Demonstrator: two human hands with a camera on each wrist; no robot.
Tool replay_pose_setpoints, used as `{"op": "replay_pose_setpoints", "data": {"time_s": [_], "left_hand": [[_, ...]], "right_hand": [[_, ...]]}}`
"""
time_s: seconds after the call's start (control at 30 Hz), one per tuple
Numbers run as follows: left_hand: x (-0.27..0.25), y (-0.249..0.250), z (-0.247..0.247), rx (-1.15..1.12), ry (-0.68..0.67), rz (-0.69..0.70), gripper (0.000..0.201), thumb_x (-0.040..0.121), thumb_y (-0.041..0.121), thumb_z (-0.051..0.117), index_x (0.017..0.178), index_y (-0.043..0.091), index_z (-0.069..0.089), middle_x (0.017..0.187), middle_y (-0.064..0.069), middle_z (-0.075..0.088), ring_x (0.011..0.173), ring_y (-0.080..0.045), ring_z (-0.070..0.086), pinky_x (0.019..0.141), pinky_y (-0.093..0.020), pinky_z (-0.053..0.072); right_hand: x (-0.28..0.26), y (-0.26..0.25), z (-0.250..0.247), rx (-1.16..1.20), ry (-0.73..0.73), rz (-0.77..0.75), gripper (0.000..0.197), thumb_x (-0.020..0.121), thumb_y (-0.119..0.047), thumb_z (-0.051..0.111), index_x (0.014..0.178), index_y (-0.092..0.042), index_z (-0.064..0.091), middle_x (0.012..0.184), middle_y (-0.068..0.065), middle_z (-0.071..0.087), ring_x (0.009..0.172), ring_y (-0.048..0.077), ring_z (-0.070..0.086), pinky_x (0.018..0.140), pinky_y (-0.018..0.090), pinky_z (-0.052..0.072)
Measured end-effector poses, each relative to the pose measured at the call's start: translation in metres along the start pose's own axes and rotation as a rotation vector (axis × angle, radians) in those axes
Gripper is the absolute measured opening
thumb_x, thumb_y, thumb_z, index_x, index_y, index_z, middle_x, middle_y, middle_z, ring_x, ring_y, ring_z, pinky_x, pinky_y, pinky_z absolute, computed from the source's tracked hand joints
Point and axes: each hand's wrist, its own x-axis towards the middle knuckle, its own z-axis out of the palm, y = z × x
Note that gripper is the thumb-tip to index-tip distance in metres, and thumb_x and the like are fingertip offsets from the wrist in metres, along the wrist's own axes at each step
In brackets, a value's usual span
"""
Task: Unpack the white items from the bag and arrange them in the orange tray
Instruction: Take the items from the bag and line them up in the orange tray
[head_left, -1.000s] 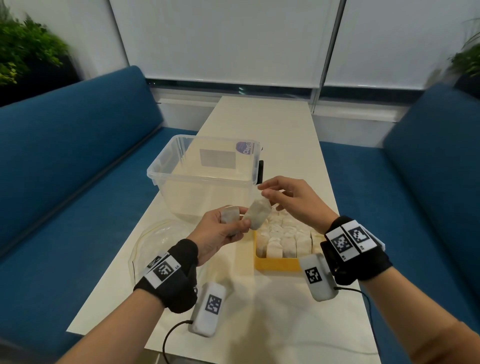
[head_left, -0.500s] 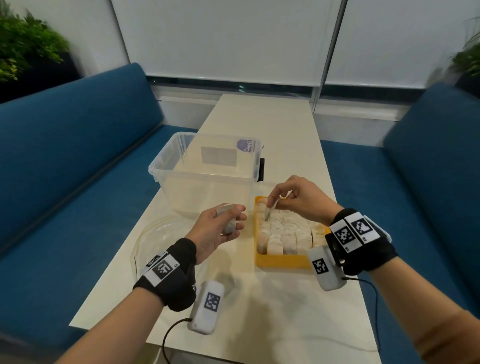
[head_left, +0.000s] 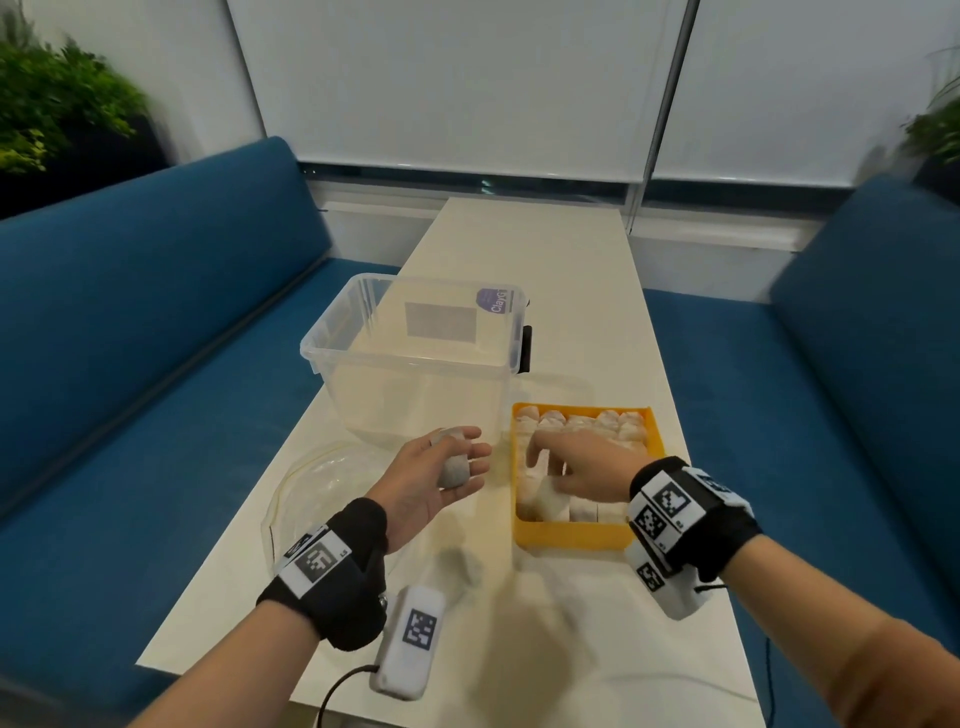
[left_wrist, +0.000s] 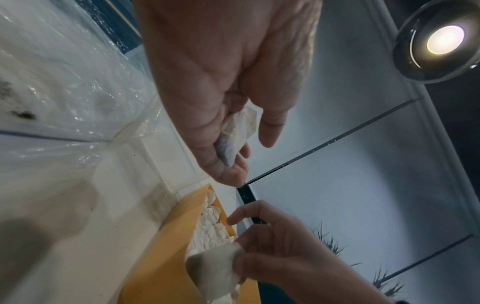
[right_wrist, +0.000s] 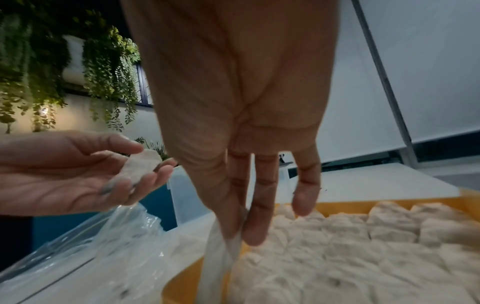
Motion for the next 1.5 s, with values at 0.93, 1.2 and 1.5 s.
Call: {"op": "replay_pose_setpoints", "data": {"time_s": [0.93,1.2,1.5], "left_hand": [[0.016,0.005,0.044,0.395,-0.190,0.061,0.043,0.081,0.005,0.074,0.121,0.010,0.057,0.112,-0.016,0.068,0.093,-0.019,0.069,0.074,-0.026,0.056],[-0.005,0.009,0.017,0.471,-0.019,0.109,0.020,0.089,0.015,0.067,0.109,0.014,0.066,0.109,-0.010,0.069,0.087,-0.016,0.069,0.074,-0.026,0.056],[-0.093,0.014,-0.082,0.458,0.366,0.207,0.016,0.090,0.011,0.063,0.105,0.015,0.069,0.100,-0.003,0.073,0.091,-0.021,0.070,0.080,-0.034,0.054]], "right_hand": [[-0.018,-0.003,-0.044,0.417,0.370,-0.095,0.008,0.086,-0.011,0.064,0.091,-0.013,0.070,0.072,-0.006,0.065,0.060,0.006,0.060,0.064,0.012,0.048],[-0.017,0.034,-0.014,0.216,0.185,0.100,0.013,0.093,-0.012,0.048,0.093,-0.020,0.058,0.077,-0.013,0.056,0.062,0.009,0.061,0.060,0.023,0.043],[-0.007,0.048,0.025,0.070,-0.023,0.213,0.024,0.094,-0.012,0.043,0.111,-0.013,0.060,0.116,0.009,0.061,0.088,0.019,0.053,0.077,0.031,0.046]]}}
